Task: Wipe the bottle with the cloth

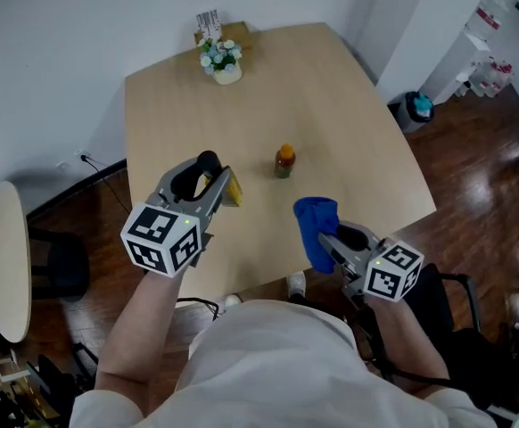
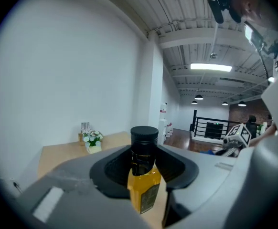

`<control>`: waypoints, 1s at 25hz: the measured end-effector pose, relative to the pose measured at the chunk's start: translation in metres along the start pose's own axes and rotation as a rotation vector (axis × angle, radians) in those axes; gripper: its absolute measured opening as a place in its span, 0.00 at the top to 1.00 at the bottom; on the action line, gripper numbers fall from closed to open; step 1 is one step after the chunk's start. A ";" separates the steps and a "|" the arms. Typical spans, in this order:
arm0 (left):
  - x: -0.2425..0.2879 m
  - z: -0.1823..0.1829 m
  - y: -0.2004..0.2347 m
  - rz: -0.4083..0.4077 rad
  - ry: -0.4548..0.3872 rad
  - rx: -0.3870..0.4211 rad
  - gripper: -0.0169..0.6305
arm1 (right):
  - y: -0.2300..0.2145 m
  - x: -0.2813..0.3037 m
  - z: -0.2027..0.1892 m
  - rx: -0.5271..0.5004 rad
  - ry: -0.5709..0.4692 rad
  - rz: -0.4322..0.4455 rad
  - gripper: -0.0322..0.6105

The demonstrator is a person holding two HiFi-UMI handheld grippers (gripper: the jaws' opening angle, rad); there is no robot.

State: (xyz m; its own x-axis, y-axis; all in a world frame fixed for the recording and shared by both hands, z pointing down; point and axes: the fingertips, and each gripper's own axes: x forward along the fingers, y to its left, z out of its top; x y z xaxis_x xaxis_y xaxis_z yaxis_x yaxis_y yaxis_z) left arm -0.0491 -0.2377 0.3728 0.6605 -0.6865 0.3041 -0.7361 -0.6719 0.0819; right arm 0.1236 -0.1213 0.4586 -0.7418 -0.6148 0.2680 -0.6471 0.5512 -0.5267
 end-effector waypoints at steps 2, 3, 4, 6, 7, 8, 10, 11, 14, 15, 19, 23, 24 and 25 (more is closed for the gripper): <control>0.017 -0.018 0.007 0.045 0.006 -0.015 0.73 | -0.005 -0.012 0.002 -0.003 0.005 -0.016 0.81; 0.025 -0.027 0.011 0.068 0.010 -0.022 0.73 | -0.007 -0.017 0.003 -0.002 0.007 -0.021 0.81; 0.034 -0.037 0.015 0.090 0.015 -0.028 0.73 | -0.010 -0.021 0.003 -0.001 0.009 -0.024 0.81; 0.051 -0.056 0.023 0.131 0.022 -0.044 0.73 | -0.016 -0.027 0.005 0.000 0.018 -0.031 0.81; 0.060 -0.065 0.027 0.149 0.023 -0.050 0.73 | -0.019 -0.030 0.005 0.000 0.025 -0.034 0.81; 0.068 -0.074 0.030 0.166 0.026 -0.054 0.73 | -0.022 -0.032 0.006 -0.002 0.034 -0.038 0.81; 0.083 -0.088 0.038 0.198 0.032 -0.056 0.73 | -0.028 -0.038 0.007 -0.007 0.058 -0.045 0.81; 0.090 -0.094 0.041 0.212 0.034 -0.057 0.73 | -0.031 -0.041 0.008 -0.009 0.071 -0.049 0.81; 0.107 -0.107 0.045 0.230 0.031 -0.062 0.73 | -0.040 -0.054 0.009 -0.010 0.099 -0.064 0.81; 0.112 -0.111 0.045 0.233 0.032 -0.061 0.73 | -0.043 -0.058 0.009 -0.010 0.106 -0.068 0.81; 0.123 -0.125 0.048 0.265 0.046 -0.055 0.73 | -0.054 -0.067 0.009 -0.008 0.132 -0.078 0.81; 0.127 -0.129 0.048 0.282 0.050 -0.048 0.73 | -0.058 -0.065 0.011 -0.007 0.140 -0.074 0.81; 0.128 -0.129 0.048 0.285 0.049 -0.043 0.72 | -0.057 -0.064 0.011 -0.009 0.142 -0.070 0.81; 0.129 -0.129 0.047 0.289 0.049 -0.040 0.72 | -0.056 -0.062 0.011 -0.012 0.143 -0.064 0.81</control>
State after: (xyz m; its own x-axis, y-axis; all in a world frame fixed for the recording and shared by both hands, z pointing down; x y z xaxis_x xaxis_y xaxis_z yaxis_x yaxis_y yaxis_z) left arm -0.0179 -0.3223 0.5381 0.4153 -0.8331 0.3654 -0.8986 -0.4383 0.0221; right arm 0.2076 -0.1204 0.4624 -0.7156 -0.5629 0.4136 -0.6956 0.5206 -0.4951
